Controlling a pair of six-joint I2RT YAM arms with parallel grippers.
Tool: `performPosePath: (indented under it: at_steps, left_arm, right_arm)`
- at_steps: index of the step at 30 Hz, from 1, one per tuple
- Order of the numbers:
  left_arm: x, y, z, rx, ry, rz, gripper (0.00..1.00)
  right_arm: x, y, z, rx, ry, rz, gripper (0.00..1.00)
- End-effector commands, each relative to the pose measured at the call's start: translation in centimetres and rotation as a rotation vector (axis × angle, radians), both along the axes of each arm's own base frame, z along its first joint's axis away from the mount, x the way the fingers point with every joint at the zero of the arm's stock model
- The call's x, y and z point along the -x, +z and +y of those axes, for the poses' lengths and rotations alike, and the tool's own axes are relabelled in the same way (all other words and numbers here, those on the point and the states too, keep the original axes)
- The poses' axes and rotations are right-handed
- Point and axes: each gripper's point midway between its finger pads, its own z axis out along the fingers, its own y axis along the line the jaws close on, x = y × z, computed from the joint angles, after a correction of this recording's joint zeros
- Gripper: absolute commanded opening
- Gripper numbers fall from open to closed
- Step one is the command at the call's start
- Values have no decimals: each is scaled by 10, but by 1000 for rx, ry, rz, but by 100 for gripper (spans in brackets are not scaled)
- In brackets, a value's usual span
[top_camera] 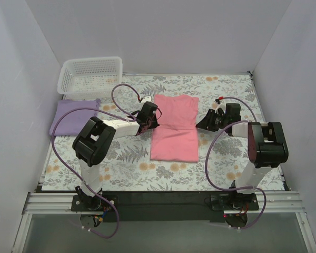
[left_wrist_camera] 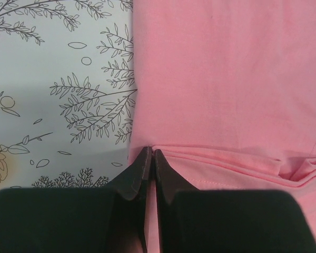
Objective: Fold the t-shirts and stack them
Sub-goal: Fold the tshirt
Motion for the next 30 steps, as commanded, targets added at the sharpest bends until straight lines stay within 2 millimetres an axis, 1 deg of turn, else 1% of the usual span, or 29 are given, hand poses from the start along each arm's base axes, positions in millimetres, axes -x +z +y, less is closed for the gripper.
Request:
performPosePath:
  at_steps: [1, 3, 4, 7, 9, 10, 12, 13, 14, 15, 18, 19, 23, 25, 29, 30]
  left_arm:
    - [-13, 29, 0, 7, 16, -66, 0]
    - [-12, 28, 0, 4, 14, -64, 0]
    - [-12, 27, 0, 4, 15, -62, 0]
    - [-12, 26, 1, 4, 15, -61, 0]
    - [-13, 26, 1, 2, 17, -62, 0]
    - [-13, 27, 2, 3, 19, -62, 0]
    - [-13, 33, 2, 9, 19, -70, 0]
    - [-14, 36, 2, 10, 21, -75, 0]
    - [-13, 38, 3, 11, 22, -80, 0]
    - [-14, 46, 4, 16, 27, -94, 0]
    - [-15, 58, 5, 22, 29, -118, 0]
    - [-15, 66, 5, 30, 31, -135, 0]
    - [-17, 81, 10, 32, 47, -170, 0]
    - [-17, 85, 12, 35, 53, -179, 0]
    - [-17, 83, 18, 28, 72, -183, 0]
    - [-16, 79, 19, 24, 75, -178, 0]
  right_arm:
    - [-11, 3, 4, -35, 18, -12, 38]
    - [-13, 1, 5, -42, 20, -7, 38]
    - [-12, -4, 5, -41, 20, 5, 38]
    - [-13, -10, 4, -39, 18, 13, 37]
    - [-14, -10, 5, -43, 24, 14, 33]
    - [-14, -9, 6, -44, 30, 6, 29]
    - [-14, -5, 7, -48, 39, -6, 17]
    - [-14, 0, 7, -50, 43, -18, 4]
    - [-15, 4, 8, -51, 49, -30, 1]
    - [-16, 11, 8, -54, 55, -49, 1]
    - [-17, 22, 9, -58, 67, -79, 1]
    - [-18, 27, 10, -59, 71, -95, 1]
    - [-20, 38, 12, -70, 86, -121, 1]
    - [-21, 40, 13, -71, 89, -128, 1]
    - [-23, 40, 14, -73, 91, -125, 1]
    - [-24, 39, 14, -70, 88, -125, 1]
